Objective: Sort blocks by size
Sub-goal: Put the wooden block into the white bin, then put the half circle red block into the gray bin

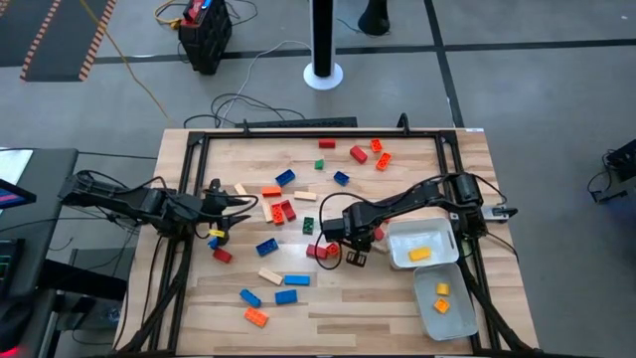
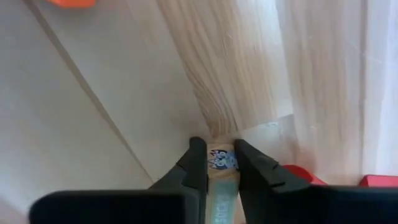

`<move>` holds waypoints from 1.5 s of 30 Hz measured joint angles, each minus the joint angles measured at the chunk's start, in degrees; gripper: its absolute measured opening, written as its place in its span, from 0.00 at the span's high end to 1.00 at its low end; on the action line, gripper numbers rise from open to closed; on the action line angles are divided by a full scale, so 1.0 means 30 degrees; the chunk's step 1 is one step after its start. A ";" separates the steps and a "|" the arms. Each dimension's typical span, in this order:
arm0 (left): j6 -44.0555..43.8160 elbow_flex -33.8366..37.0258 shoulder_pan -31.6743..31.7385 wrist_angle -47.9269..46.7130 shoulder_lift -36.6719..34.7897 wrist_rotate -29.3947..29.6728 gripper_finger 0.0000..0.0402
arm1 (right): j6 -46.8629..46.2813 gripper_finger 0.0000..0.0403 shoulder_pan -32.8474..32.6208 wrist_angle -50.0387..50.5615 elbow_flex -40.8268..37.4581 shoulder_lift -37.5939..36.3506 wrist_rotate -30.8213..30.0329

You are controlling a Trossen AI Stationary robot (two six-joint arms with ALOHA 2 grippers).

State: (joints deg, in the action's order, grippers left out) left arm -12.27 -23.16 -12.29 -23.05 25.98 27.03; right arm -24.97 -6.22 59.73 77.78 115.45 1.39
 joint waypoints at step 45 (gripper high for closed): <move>0.0153 0.0000 0.0029 0.0160 0.0000 0.0095 0.53 | -0.7463 0.39 -0.2479 0.3569 0.1484 -0.7956 -0.3434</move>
State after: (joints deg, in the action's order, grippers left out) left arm -11.81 -23.16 -12.21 -22.57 25.98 27.31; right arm -47.36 -13.66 70.44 82.23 91.58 -8.91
